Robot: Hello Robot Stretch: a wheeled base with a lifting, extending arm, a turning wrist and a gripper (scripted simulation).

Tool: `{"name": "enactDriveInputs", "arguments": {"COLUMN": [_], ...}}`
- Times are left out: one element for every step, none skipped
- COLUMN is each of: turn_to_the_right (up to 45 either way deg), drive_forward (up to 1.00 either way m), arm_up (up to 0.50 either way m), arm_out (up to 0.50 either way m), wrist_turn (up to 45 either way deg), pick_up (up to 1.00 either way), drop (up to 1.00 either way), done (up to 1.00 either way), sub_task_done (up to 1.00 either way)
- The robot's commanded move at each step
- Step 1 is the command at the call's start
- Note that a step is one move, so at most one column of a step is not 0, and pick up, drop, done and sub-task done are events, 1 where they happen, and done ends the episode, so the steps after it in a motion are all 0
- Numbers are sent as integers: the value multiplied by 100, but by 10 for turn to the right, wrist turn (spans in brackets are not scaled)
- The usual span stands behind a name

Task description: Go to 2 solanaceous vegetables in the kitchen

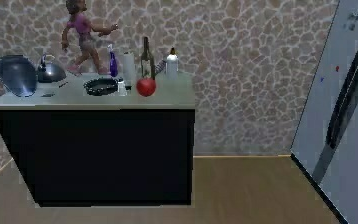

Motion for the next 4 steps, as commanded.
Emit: {"name": "enactDriveInputs", "arguments": {"turn_to_the_right": [0,-120,0,450], "drive_forward": [45,0,0,0], "arm_up": [0,0,0,0], "arm_out": [0,0,0,0], "wrist_turn": [0,0,0,0], "pick_up": [0,0,0,0], "drop": [0,0,0,0], "done": [0,0,0,0], "sub_task_done": [0,0,100,0]}}
